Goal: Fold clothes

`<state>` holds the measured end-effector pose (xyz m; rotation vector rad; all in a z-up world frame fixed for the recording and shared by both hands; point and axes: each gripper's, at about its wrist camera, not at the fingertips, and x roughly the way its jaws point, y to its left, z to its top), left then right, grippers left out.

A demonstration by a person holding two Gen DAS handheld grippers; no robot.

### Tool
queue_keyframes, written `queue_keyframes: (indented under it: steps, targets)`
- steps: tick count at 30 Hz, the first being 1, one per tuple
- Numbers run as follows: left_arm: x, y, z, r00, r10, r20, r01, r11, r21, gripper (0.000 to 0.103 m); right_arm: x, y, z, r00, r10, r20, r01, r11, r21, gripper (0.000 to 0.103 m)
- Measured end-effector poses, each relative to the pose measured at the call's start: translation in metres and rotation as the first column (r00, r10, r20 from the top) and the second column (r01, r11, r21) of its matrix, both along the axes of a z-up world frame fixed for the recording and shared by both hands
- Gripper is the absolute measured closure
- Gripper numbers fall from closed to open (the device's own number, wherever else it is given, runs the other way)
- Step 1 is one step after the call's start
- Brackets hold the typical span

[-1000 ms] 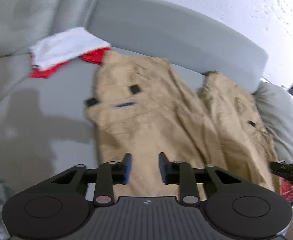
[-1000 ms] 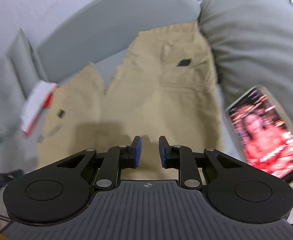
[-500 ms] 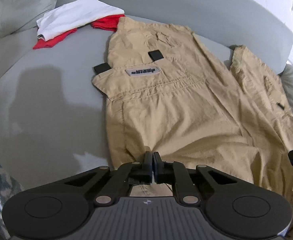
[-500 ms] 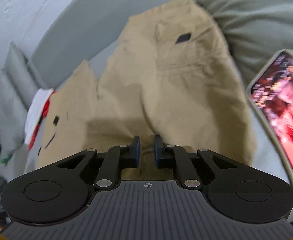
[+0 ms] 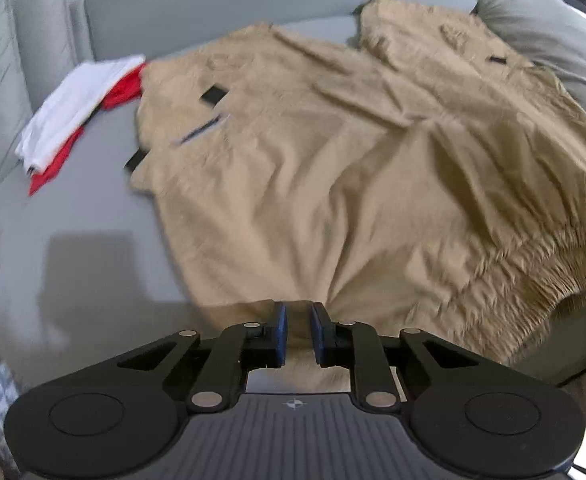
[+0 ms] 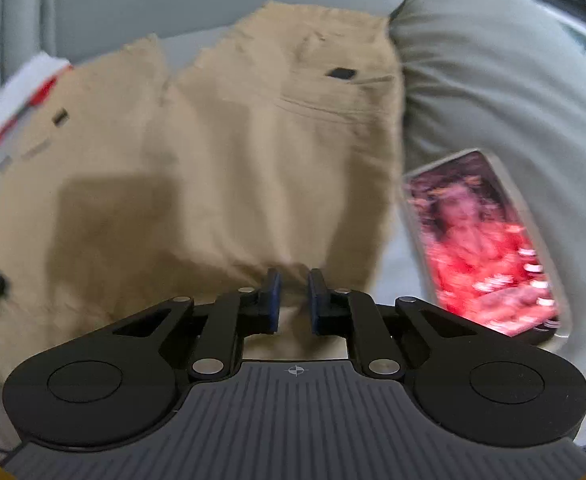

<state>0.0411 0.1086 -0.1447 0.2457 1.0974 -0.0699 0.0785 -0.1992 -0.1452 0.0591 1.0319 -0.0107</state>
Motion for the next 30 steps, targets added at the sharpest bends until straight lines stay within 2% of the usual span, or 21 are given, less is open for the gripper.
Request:
queue_keyframes:
  steps: [2, 3, 4, 6, 7, 9, 10, 11, 12, 14, 17, 19, 22, 23, 27, 30]
  targets:
    - [-0.008, 0.005, 0.008, 1.0, 0.012, 0.008, -0.012, 1.0, -0.007, 0.087, -0.006, -0.008, 0.005, 0.999, -0.026, -0.039, 0.025, 1.0, -0.014, 0.088]
    - [-0.011, 0.005, 0.014, 0.999, 0.011, 0.037, -0.009, 0.998, -0.056, 0.088, -0.011, -0.013, 0.011, 0.998, -0.047, -0.042, 0.048, 0.999, 0.005, 0.084]
    - [-0.014, 0.006, 0.022, 0.998, 0.011, 0.069, -0.003, 0.994, -0.111, 0.088, -0.016, -0.017, 0.018, 0.997, -0.07, -0.036, 0.071, 0.997, 0.038, 0.069]
    - [-0.016, -0.005, 0.033, 0.99, -0.005, 0.14, 0.036, 0.975, -0.22, 0.088, -0.025, -0.022, 0.03, 0.997, -0.073, 0.013, 0.071, 0.99, 0.124, 0.062]
    - [-0.015, -0.018, 0.037, 0.984, -0.03, 0.173, 0.073, 0.967, -0.245, 0.088, -0.028, -0.023, 0.034, 0.997, -0.06, 0.046, 0.051, 0.984, 0.171, 0.062]
    - [-0.014, -0.049, 0.037, 0.961, -0.118, 0.25, 0.177, 0.957, -0.23, 0.086, -0.028, -0.012, 0.037, 0.996, -0.014, 0.087, -0.007, 0.973, 0.232, 0.062]
    - [-0.013, -0.065, 0.036, 0.944, -0.162, 0.288, 0.229, 0.949, -0.218, 0.08, -0.025, -0.002, 0.035, 0.995, 0.028, 0.096, -0.05, 0.97, 0.238, 0.062]
    - [-0.013, -0.081, 0.031, 0.926, -0.214, 0.311, 0.279, 0.943, -0.18, 0.079, -0.023, 0.01, 0.031, 0.992, 0.069, 0.103, -0.091, 0.969, 0.23, 0.063]
    - [-0.013, -0.092, 0.02, 0.921, -0.266, 0.283, 0.316, 0.938, -0.144, 0.081, -0.019, 0.021, 0.026, 0.99, 0.1, 0.101, -0.12, 0.97, 0.212, 0.064]
    - [-0.017, -0.109, -0.005, 0.919, -0.341, 0.196, 0.364, 0.926, -0.096, 0.103, -0.015, 0.042, 0.01, 0.987, 0.143, 0.071, -0.152, 0.976, 0.153, 0.064]
    - [-0.041, -0.117, -0.004, 0.883, -0.436, 0.172, 0.443, 0.897, 0.0, 0.103, -0.024, 0.053, 0.003, 0.98, 0.194, 0.052, -0.198, 0.977, 0.082, 0.064]
    - [-0.05, -0.113, -0.002, 0.881, -0.461, 0.105, 0.467, 0.883, -0.049, 0.103, -0.031, 0.049, 0.01, 0.972, 0.234, 0.006, -0.234, 0.971, 0.057, 0.065]
    - [-0.065, -0.098, -0.001, 0.908, -0.414, 0.065, 0.419, 0.895, -0.155, 0.1, -0.047, 0.045, 0.017, 0.97, 0.235, -0.063, -0.231, 0.971, 0.068, 0.063]
    - [-0.069, -0.091, 0.0, 0.917, -0.392, 0.075, 0.399, 0.898, -0.184, 0.099, -0.054, 0.044, 0.02, 0.972, 0.228, -0.062, -0.223, 0.972, 0.076, 0.062]
    - [-0.081, -0.066, 0.024, 0.939, -0.289, 0.188, 0.334, 0.894, -0.297, 0.091, -0.078, 0.036, 0.036, 0.981, 0.194, 0.014, -0.194, 0.975, 0.106, 0.057]
    - [-0.068, -0.061, 0.038, 0.946, -0.184, 0.267, 0.266, 0.912, -0.313, 0.083, -0.078, 0.027, 0.047, 0.983, 0.155, 0.094, -0.164, 0.982, 0.096, 0.057]
